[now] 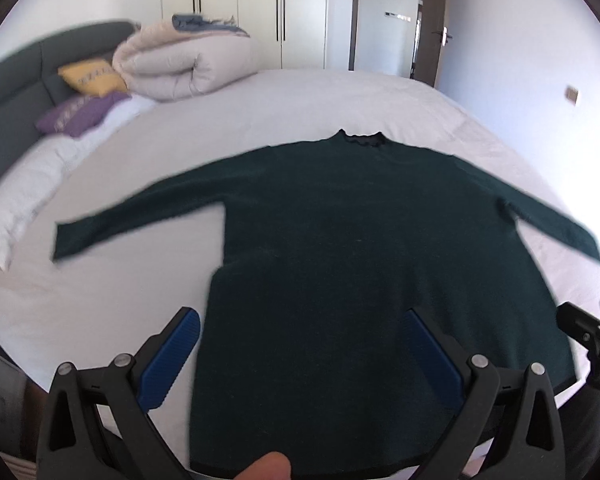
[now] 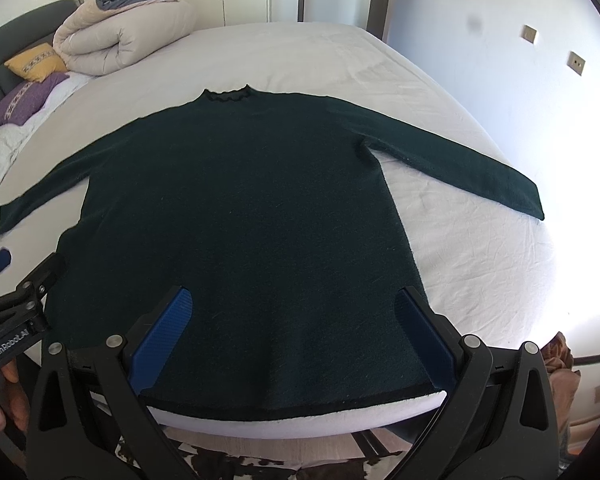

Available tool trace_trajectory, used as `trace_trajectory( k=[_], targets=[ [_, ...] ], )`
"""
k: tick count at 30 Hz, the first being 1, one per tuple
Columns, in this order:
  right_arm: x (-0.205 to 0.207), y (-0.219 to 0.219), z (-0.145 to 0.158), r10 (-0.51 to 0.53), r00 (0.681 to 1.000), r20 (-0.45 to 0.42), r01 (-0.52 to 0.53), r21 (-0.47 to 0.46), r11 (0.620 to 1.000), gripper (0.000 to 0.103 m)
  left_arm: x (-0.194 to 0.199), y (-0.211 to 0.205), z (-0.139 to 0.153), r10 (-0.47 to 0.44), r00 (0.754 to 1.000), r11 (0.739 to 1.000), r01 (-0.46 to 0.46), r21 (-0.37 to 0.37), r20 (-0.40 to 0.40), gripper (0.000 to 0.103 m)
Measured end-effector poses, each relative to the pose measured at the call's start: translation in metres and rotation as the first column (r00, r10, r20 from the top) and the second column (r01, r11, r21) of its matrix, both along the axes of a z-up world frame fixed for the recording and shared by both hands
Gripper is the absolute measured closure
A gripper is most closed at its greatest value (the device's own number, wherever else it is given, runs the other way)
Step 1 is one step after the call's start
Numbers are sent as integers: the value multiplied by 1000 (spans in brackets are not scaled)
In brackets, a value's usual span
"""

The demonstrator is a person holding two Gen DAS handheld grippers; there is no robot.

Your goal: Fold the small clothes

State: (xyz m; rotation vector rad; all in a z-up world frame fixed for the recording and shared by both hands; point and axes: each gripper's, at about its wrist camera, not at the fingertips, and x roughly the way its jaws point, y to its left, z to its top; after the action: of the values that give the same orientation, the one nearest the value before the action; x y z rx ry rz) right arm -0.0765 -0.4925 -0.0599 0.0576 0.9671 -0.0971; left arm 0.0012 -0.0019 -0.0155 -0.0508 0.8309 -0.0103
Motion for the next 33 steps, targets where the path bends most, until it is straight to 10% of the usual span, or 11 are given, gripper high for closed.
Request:
trace_trajectory(
  k=[6,11,16,22,25,33],
  targets=[
    [6,-63,15,-58,994,96,42,160,986,0,14,0,-9,-94,993,989,84,-123,-74,0],
    [13,-174,14,-234,959,159,163,366,916,0,22,-1,-1,-40,999,991,42,-126,18,0],
    [6,-327,-36,-578,814,65,393,670,629,0,44,6,-13,8,994,977,-31,-212,-108,0],
    [9,-435,-109,-724,680,-114,468,828,310,9,69,9,-5,26,996,959,-48,-278,-83,0],
    [20,-459,-134,-739,652,-168,475,851,225,20,80,1,0,-5,997,954,-20,-299,-81,0],
    [58,-484,-151,-768,617,-171,442,883,158,44,107,-30,2,-110,991,934,77,-349,-77,0]
  ],
)
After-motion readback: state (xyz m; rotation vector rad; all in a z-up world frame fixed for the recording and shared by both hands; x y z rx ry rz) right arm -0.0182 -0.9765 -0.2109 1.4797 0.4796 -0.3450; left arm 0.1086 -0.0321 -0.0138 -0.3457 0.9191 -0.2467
